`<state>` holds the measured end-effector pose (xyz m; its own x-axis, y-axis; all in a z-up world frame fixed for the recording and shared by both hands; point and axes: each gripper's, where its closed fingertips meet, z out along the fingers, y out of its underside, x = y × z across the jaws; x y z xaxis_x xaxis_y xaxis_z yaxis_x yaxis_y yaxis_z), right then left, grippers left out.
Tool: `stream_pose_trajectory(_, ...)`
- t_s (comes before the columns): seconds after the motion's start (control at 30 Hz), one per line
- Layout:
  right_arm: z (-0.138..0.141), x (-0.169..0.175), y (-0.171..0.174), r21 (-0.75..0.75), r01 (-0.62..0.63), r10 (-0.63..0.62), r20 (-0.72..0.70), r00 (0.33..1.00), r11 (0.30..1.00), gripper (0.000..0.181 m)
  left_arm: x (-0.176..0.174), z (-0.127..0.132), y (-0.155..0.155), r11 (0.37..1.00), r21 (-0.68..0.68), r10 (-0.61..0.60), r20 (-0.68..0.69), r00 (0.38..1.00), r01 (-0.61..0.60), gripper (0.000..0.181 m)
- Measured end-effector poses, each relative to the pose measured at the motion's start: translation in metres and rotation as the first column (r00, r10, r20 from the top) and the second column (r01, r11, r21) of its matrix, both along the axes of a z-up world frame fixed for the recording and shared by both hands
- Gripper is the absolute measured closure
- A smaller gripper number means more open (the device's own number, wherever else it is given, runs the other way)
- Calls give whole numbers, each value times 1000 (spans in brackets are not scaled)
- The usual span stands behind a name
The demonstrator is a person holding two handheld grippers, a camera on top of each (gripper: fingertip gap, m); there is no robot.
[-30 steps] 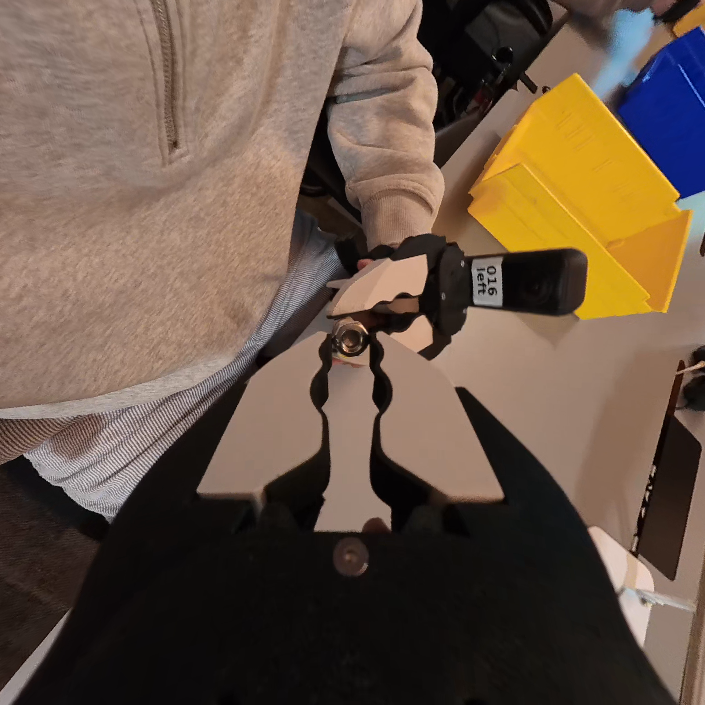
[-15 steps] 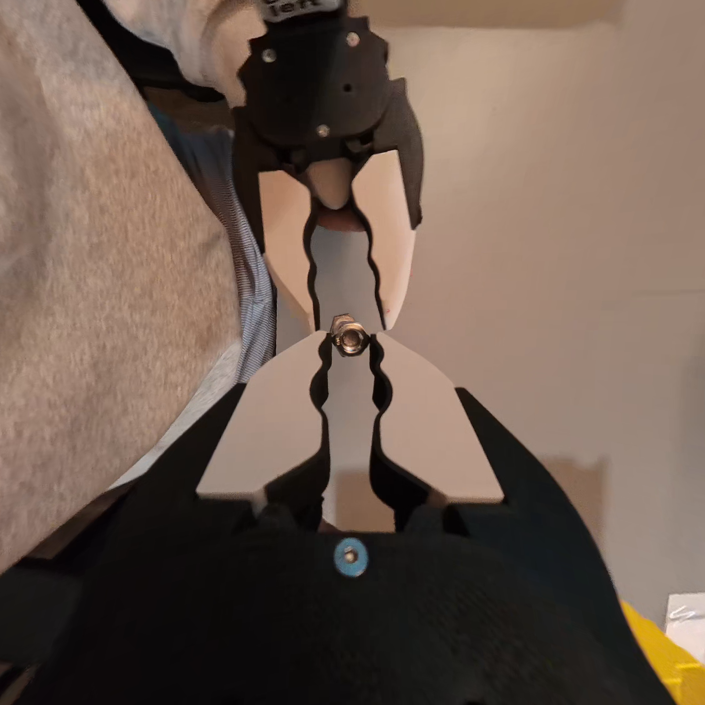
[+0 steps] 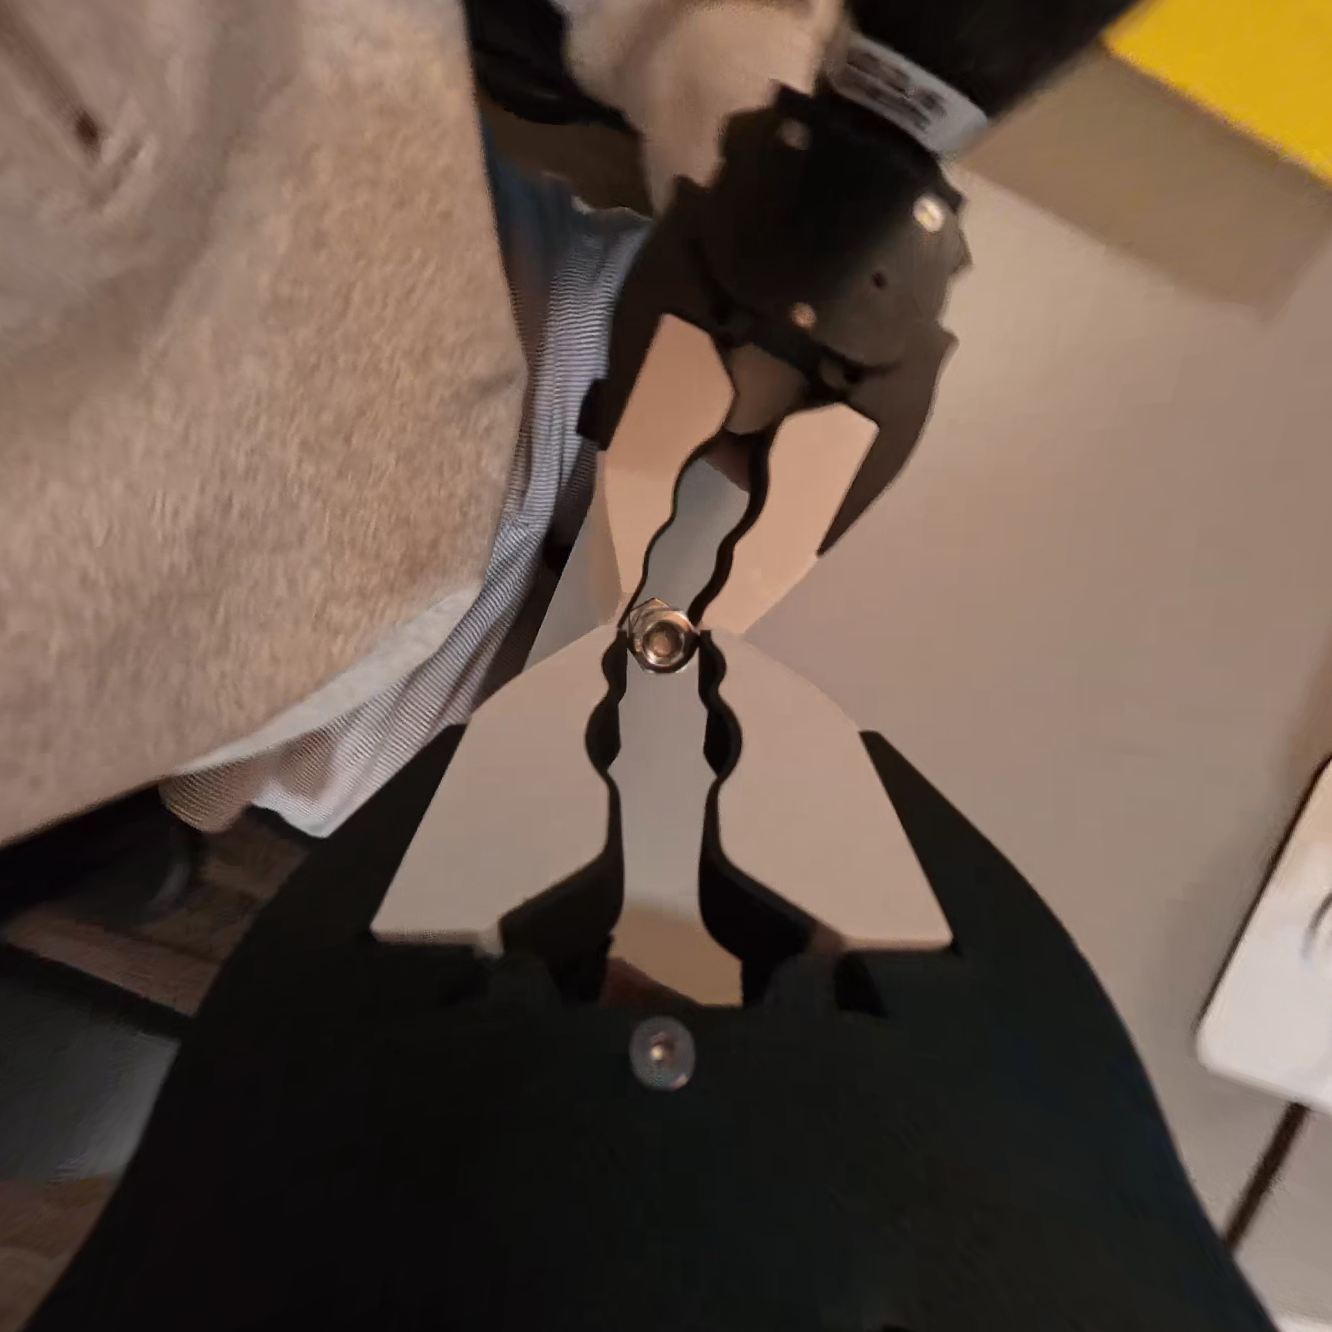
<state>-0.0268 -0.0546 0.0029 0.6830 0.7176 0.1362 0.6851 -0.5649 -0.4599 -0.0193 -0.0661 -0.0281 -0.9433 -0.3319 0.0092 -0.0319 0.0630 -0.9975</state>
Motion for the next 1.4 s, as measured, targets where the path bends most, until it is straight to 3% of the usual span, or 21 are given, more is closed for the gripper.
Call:
stream_pose_trajectory(0.13,1,-13,-7,92,-266,258,86,962,960,162,-15,2,-3,990,-48,-132,-55,990,129,162)
stream_pose_trajectory(0.33,15,-25,-8,189,-322,321,35,946,928,162,-37,18,-1,926,-215,-349,-166,922,312,162)
stream_pose_trajectory(0.5,29,-37,-4,284,-340,355,-2,935,897,162,-55,37,7,802,-403,-558,-240,795,441,161)
stream_pose_trajectory(0.6,39,-46,2,356,-346,376,-16,927,868,162,-71,52,18,633,-570,-749,-284,598,523,161)
stream_pose_trajectory(0.63,42,-48,4,370,-351,382,-13,924,860,162,-72,54,20,600,-604,-775,-275,570,525,161)
stream_pose_trajectory(0.7,42,-50,4,368,-357,387,-9,922,859,162,-74,54,20,589,-608,-782,-264,564,533,161)
stream_pose_trajectory(0.83,41,-48,4,363,-336,369,-24,929,869,162,-72,52,19,640,-557,-739,-259,622,529,161)
stream_pose_trajectory(1.0,45,-48,6,380,-332,370,-29,929,864,162,-71,57,22,615,-593,-756,-255,603,520,161)
stream_pose_trajectory(1.1,51,-52,8,410,-338,389,-45,920,847,162,-75,63,25,561,-633,-798,-242,551,534,161)
stream_pose_trajectory(1.3,55,-62,15,447,-377,430,-20,903,811,162,-89,70,34,369,-734,-921,-207,331,569,160)
stream_pose_trajectory(1.4,58,-66,18,465,-382,439,-15,898,798,162,-93,73,38,340,-734,-933,-184,310,588,161)
